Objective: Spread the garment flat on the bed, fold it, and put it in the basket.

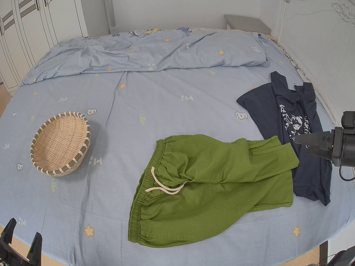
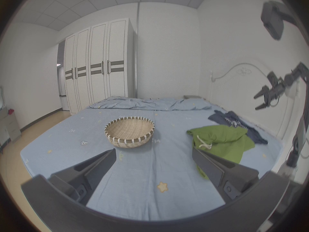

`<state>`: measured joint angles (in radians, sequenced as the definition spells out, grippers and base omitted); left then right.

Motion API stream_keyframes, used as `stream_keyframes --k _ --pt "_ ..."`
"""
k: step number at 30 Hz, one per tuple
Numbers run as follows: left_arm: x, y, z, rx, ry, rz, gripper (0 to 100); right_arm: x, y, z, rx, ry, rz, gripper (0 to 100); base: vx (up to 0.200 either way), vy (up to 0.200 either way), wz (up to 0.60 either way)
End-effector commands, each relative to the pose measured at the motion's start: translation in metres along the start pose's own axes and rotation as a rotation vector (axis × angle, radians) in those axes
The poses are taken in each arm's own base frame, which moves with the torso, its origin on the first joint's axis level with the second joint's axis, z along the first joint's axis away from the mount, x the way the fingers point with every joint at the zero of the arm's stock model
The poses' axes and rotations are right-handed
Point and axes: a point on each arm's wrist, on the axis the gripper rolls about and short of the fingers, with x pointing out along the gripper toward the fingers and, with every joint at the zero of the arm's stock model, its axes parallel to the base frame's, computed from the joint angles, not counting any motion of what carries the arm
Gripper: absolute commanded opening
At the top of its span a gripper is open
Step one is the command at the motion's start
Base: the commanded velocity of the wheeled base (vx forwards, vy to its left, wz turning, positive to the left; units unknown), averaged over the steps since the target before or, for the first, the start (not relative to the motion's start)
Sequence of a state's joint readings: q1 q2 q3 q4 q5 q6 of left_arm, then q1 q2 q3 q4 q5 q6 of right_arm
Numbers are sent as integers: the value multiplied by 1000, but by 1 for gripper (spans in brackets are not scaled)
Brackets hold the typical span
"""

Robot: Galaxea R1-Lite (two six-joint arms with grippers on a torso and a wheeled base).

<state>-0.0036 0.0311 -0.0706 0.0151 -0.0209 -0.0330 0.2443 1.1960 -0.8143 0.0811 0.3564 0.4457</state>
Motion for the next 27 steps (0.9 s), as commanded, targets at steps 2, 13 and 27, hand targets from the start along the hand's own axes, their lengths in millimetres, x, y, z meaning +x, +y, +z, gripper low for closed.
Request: stream_keyframes --k 2,13,27 --pt "21 -7 116 -284 204 -185 100 -9 -9 -5 19 -33 -59 100 0 0 0" --pt "160 -40 42 -455 1090 -604 100 3 -18 -18 41 35 -85 100 0 0 0" --pt "227 -90 -37 -324 1368 -629 100 40 -35 -17 -16 73 -78 100 0 0 0"
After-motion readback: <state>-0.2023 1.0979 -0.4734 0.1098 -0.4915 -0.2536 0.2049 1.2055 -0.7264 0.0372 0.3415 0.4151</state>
